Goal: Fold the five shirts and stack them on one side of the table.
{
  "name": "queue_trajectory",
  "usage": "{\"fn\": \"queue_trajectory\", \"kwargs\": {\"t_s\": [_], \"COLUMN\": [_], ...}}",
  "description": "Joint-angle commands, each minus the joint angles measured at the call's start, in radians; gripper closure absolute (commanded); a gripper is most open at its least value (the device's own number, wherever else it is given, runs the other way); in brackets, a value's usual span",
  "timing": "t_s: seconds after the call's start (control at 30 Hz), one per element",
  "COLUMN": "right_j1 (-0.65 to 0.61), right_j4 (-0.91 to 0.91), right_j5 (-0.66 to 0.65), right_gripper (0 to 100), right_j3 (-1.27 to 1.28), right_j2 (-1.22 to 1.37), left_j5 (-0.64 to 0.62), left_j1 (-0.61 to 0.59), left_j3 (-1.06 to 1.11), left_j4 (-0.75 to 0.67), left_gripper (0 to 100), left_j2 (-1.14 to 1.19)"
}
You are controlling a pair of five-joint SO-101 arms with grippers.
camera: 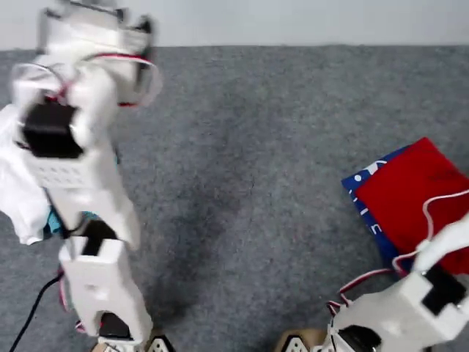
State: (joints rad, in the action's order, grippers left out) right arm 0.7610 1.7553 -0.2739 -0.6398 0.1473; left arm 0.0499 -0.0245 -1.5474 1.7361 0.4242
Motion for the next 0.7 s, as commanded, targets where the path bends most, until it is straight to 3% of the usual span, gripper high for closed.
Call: {"fn": "queue_trajectory", "kwargs": {"t_s": [0.0, 0.33, 0.5, 0.67], "right_j1": [-0.082, -0.42, -0.478, -0.484], "right_j4": [0.042, 0.018, -0.005, 0.005], "right_j5": [-0.014, -0.044, -0.13, -0.132], "right_gripper": [70.6, 70.6, 70.6, 70.6], "right_j3": [0.06, 0.442, 0.566, 0.603], "right_j2": [-0.202, -0.618, -0.673, -0.679], "left_j5": [-0.112, -0.167, -0.163, -0.161], "left_j1": [-0.193, -0.539, -0.651, -0.712], "left_j3": [0.162, 0.544, 0.653, 0.788], "left_j4": [0.017, 0.017, -0.009, -0.167], "left_gripper": [89, 89, 89, 89], "left_j2": [-0.048, -0.037, -0.035, 0.008]}}
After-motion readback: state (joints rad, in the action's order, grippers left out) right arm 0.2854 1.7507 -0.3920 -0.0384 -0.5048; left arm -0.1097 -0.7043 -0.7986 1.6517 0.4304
